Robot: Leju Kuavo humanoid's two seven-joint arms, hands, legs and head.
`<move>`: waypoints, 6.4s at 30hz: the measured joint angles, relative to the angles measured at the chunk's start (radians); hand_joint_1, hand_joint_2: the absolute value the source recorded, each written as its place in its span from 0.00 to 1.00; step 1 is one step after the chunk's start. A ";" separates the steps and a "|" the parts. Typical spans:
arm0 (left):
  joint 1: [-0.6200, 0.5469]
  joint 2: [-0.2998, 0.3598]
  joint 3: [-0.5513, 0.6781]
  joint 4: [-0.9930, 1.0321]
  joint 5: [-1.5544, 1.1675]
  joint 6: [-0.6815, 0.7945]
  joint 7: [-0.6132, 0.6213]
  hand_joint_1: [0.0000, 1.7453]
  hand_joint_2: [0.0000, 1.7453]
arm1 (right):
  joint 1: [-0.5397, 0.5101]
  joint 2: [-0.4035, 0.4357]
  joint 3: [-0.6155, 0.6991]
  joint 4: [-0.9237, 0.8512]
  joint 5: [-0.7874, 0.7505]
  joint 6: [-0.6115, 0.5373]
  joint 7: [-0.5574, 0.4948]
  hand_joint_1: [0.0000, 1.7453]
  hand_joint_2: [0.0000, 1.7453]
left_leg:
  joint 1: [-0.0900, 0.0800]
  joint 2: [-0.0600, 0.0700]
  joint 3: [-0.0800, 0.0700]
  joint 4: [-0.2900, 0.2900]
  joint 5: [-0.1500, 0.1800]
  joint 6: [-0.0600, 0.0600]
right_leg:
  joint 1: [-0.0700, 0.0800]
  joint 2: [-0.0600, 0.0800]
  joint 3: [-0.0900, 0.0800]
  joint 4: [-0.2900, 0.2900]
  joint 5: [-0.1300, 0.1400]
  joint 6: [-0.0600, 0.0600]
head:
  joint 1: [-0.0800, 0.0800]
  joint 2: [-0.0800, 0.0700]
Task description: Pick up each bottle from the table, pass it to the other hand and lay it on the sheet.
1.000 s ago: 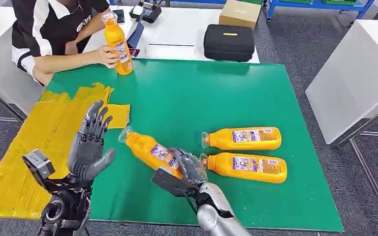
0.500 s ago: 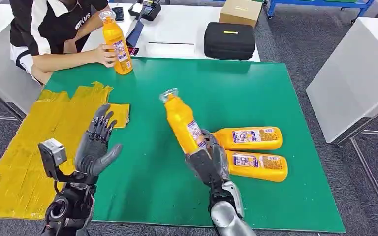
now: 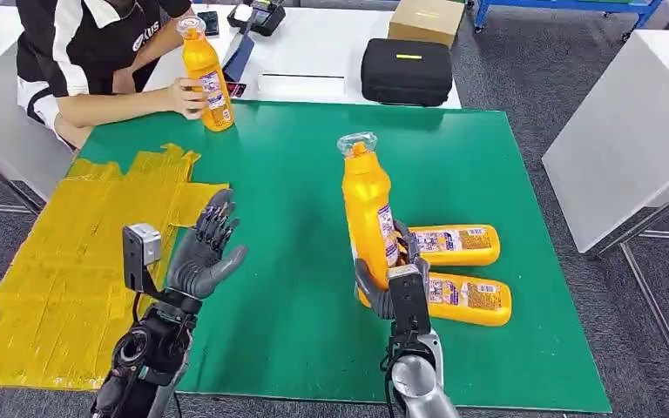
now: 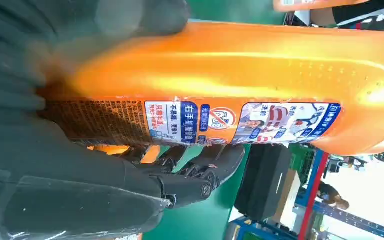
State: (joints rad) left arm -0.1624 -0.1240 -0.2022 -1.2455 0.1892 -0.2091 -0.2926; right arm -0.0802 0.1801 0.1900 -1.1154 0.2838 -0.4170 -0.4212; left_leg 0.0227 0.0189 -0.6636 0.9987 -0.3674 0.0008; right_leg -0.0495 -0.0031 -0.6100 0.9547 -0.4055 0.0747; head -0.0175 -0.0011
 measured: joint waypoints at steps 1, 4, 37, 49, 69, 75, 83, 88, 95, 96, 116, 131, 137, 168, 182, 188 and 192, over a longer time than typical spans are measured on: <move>-0.002 0.000 -0.002 0.006 0.001 0.000 0.000 0.00 1.00 | 0.000 0.000 0.000 0.000 0.000 0.000 0.000 1.00 1.00 | 0.000 0.000 0.000 0.000 0.000 0.000 | 0.000 0.000 0.000 0.000 0.000 0.000 | 0.000 0.000; -0.005 0.000 -0.002 0.019 0.001 0.000 0.001 0.00 1.00 | 0.000 0.000 0.000 0.000 -0.001 0.002 -0.001 1.00 1.00 | 0.000 0.000 0.000 0.000 0.000 0.000 | 0.000 0.000 0.000 0.000 0.000 0.000 | 0.000 0.000; -0.020 0.021 -0.051 0.032 0.201 -0.032 0.019 0.00 1.00 | -0.205 -0.023 0.350 0.294 0.177 0.247 0.000 1.00 1.00 | 0.000 0.000 -0.001 0.000 0.000 0.000 | 0.000 0.000 -0.001 0.000 0.000 0.000 | 0.000 0.000; -0.034 0.025 -0.054 0.048 0.202 -0.039 0.018 0.00 1.00 | -0.207 -0.026 0.373 0.310 0.219 0.224 -0.029 1.00 1.00 | 0.000 0.000 -0.001 0.000 0.000 0.000 | 0.000 0.000 -0.001 0.000 0.000 0.000 | 0.000 0.000; -0.057 0.025 -0.060 0.070 0.188 -0.006 0.005 1.00 1.00 | -0.186 -0.042 0.382 0.253 0.315 0.151 -0.027 1.00 1.00 | 0.000 0.000 -0.001 0.000 0.000 0.000 | 0.000 0.000 -0.001 0.000 0.000 0.000 | 0.000 0.000; -0.071 0.024 -0.060 0.074 0.188 -0.009 -0.001 1.00 1.00 | -0.186 -0.045 0.380 0.247 0.316 0.154 -0.027 1.00 1.00 | 0.000 0.000 -0.001 0.000 0.000 0.000 | 0.000 0.000 -0.001 0.000 0.000 0.000 | 0.000 0.000; -0.092 0.024 -0.060 0.087 0.196 -0.030 -0.012 1.00 1.00 | -0.187 -0.045 0.374 0.241 0.312 0.138 -0.031 0.00 1.00 | 0.000 0.000 -0.001 0.000 0.000 0.000 | 0.000 0.000 -0.001 0.000 0.000 0.000 | 0.000 0.000; -0.105 0.028 -0.055 0.090 0.189 -0.030 -0.017 1.00 1.00 | -0.174 -0.048 0.364 0.167 0.290 0.062 -0.056 0.00 1.00 | 0.000 0.000 -0.001 0.000 0.000 0.000 | 0.000 0.000 -0.001 0.000 0.000 0.000 | 0.000 0.000; -0.110 0.033 -0.050 0.088 0.128 0.044 -0.038 1.00 1.00 | -0.146 -0.053 0.325 0.061 0.231 0.012 -0.095 0.00 1.00 | 0.000 0.000 -0.001 0.000 0.001 0.000 | 0.000 0.000 -0.001 0.000 0.000 0.000 | 0.000 0.000; -0.110 0.033 -0.048 0.085 0.077 0.106 -0.046 1.00 1.00 | -0.134 -0.054 0.312 0.031 0.192 0.005 -0.114 0.00 1.00 | 0.000 0.000 -0.001 0.000 0.001 0.000 | 0.000 0.000 -0.001 0.000 0.000 0.000 | 0.000 0.000; -0.134 0.087 0.024 0.077 -1.297 0.895 0.047 1.00 1.00 | -0.052 -0.085 0.205 -0.341 -0.265 0.071 -0.139 0.00 1.00 | 0.000 0.000 -0.001 0.000 0.001 0.000 | 0.000 -0.001 -0.001 0.000 0.000 0.000 | 0.000 0.000; -0.270 0.222 -0.246 0.342 -1.756 0.846 0.439 1.00 1.00 | -0.012 -0.110 0.055 -0.510 -0.403 0.143 -0.120 0.00 1.00 | 0.000 0.000 -0.001 0.000 0.001 0.000 | 0.000 -0.001 -0.001 0.000 0.001 0.000 | 0.000 0.000; -0.347 0.248 -0.441 0.581 -1.758 0.865 0.402 1.00 1.00 | -0.005 -0.116 0.039 -0.507 -0.414 0.168 -0.135 0.00 1.00 | -0.001 0.000 -0.001 0.000 0.001 0.000 | 0.000 0.000 -0.001 0.000 0.001 0.000 | 0.000 0.000; -0.380 0.268 -0.316 0.848 -1.678 0.842 0.245 0.00 0.00 | 0.005 -0.130 0.069 -0.490 -0.325 0.169 -0.099 0.00 1.00 | 0.000 0.000 -0.001 0.000 0.001 0.000 | 0.000 -0.001 -0.001 0.000 0.001 0.000 | 0.000 0.000; -0.380 0.202 -0.155 0.852 -1.552 0.800 0.135 0.00 0.00 | 0.004 -0.132 0.067 -0.498 -0.160 0.131 -0.056 0.00 1.00 | 0.000 0.000 -0.001 0.000 0.001 0.000 | 0.000 -0.001 -0.001 0.000 0.001 0.000 | 0.000 0.000; -0.348 0.151 -0.060 0.783 -1.461 0.808 -0.004 0.00 0.00 | 0.011 -0.134 0.029 -0.544 0.221 0.018 0.030 0.00 1.00 | 0.000 0.000 -0.001 0.000 0.001 0.000 | 0.000 -0.001 -0.001 0.000 0.001 0.000 | 0.000 0.000; -0.326 0.127 -0.037 0.714 -1.458 0.786 -0.002 0.00 1.00 | 0.017 -0.134 0.005 -0.576 0.260 0.018 0.051 0.00 1.00 | -0.001 0.000 -0.001 0.000 0.001 0.001 | 0.000 -0.001 -0.001 0.000 0.001 0.000 | 0.000 0.000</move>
State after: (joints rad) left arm -0.4880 0.0030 -0.2392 -0.5318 -1.2684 0.5772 -0.2949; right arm -0.0631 0.0458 0.1945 -1.6915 0.5440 -0.3990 -0.3704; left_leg 0.0220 0.0186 -0.6650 0.9992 -0.3666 0.0013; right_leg -0.0499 -0.0037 -0.6108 0.9549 -0.4046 0.0749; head -0.0179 -0.0011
